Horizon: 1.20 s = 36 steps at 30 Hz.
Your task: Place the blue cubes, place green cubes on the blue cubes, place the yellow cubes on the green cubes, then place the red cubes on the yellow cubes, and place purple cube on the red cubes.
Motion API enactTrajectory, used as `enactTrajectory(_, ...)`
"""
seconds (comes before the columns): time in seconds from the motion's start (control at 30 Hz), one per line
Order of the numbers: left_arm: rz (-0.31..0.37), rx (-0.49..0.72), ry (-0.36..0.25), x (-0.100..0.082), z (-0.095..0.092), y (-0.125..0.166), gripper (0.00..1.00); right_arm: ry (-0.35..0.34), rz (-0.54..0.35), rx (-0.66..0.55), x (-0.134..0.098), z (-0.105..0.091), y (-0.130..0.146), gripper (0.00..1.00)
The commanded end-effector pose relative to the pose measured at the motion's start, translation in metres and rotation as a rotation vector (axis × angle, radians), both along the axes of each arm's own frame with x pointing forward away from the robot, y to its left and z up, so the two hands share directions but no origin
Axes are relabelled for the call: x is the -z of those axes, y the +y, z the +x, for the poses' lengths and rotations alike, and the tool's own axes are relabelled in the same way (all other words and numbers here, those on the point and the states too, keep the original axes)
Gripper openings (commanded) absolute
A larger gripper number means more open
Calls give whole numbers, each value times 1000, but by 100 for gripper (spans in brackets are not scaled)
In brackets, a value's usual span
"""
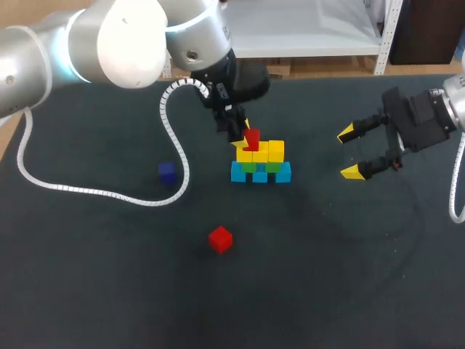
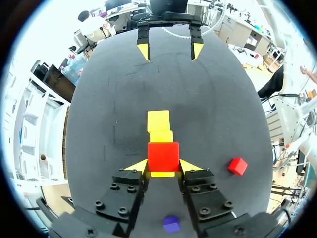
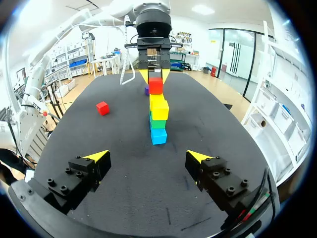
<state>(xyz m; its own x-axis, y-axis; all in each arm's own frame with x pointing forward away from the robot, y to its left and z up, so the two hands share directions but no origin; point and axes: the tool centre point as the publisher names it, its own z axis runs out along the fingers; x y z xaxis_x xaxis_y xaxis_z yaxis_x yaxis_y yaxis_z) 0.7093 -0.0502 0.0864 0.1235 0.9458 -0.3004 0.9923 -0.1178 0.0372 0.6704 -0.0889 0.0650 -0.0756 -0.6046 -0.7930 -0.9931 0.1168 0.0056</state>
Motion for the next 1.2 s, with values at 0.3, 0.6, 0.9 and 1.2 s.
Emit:
enactTrajectory(0.3,4,11,3,0,4,-2,12,-1,2,-1,1,1,0,100)
enactTrajectory(0.6,5,14,4,0,4,-3,24,-1,2,-1,1,1,0,100)
enactTrajectory(0.9,5,14,4,0,4,-4,27,-1,2,-1,1,1,0,100)
enactTrajectory(1.2,6,13,8,2,4,-4,43,-1,2,-1,1,1,0,100)
